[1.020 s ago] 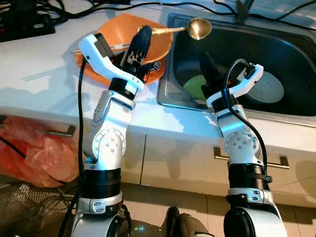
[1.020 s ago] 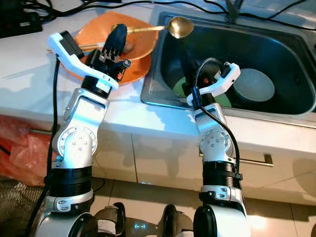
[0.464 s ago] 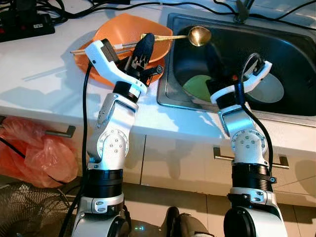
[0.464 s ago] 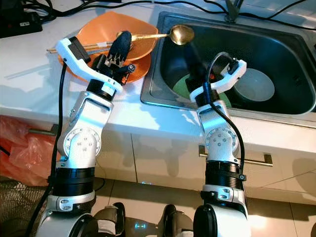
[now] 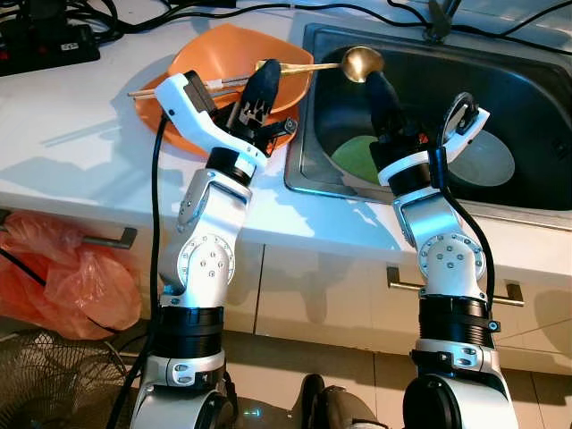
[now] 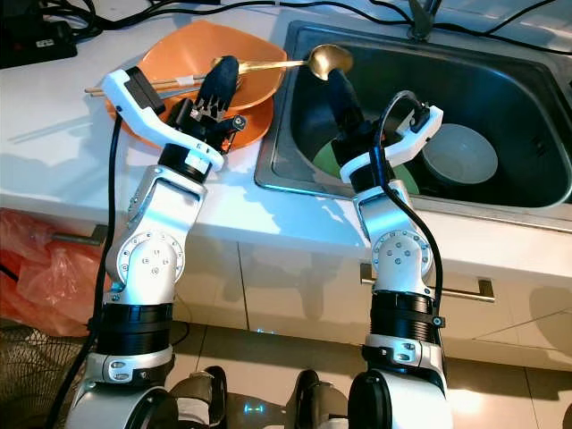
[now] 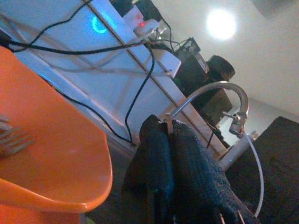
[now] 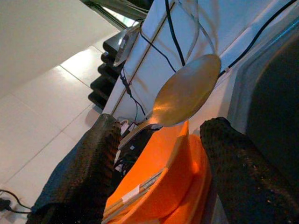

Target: Kitchen organization

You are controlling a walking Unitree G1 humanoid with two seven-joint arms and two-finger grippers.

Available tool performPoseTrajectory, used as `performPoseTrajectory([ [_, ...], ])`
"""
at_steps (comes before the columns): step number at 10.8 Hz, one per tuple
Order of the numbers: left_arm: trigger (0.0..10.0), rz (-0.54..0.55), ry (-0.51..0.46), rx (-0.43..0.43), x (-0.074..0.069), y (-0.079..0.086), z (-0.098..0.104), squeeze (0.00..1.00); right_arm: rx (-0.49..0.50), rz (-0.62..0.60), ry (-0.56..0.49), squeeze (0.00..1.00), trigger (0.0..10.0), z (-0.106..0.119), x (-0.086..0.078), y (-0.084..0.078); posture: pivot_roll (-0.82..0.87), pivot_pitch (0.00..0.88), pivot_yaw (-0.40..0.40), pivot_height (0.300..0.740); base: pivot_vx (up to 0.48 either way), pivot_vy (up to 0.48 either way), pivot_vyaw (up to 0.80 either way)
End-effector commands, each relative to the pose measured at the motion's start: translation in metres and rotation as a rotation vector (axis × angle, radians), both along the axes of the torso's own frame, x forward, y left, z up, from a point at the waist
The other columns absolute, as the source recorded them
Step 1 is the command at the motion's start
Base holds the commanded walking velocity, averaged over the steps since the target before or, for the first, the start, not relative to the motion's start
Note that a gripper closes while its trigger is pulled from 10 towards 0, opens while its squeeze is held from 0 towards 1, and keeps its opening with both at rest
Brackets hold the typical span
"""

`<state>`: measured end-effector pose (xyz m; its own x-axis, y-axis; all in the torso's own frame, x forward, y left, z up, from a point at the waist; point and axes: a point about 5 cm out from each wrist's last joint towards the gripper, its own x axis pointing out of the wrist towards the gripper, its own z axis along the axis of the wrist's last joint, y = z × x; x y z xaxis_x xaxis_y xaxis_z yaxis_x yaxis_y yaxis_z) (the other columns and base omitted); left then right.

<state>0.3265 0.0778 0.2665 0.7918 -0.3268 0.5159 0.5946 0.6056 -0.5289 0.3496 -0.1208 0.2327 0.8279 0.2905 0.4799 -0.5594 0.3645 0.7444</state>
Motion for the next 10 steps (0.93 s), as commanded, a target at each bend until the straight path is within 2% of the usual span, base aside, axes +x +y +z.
performPoseTrajectory([
  [1,10.0,-0.094,0.013,-0.061,-0.008,-0.023,-0.001,0.0,0.005,-0.011,0.002,0.0,10.0,-0.001,-0.002,-0.004,0.22,0.201,-0.071,0.74,0.0,0.0,0.0],
  [6,10.0,-0.099,0.013,-0.037,-0.018,-0.019,-0.001,0.0,-0.004,-0.03,0.015,0.0,10.0,-0.003,0.0,-0.006,0.23,0.206,-0.072,0.74,0.0,0.0,0.0],
  [10,10.0,-0.065,-0.008,-0.045,-0.021,-0.013,0.004,0.0,-0.024,-0.027,0.026,0.0,10.0,-0.006,0.001,-0.003,0.24,0.202,-0.078,0.74,0.0,0.0,0.0],
])
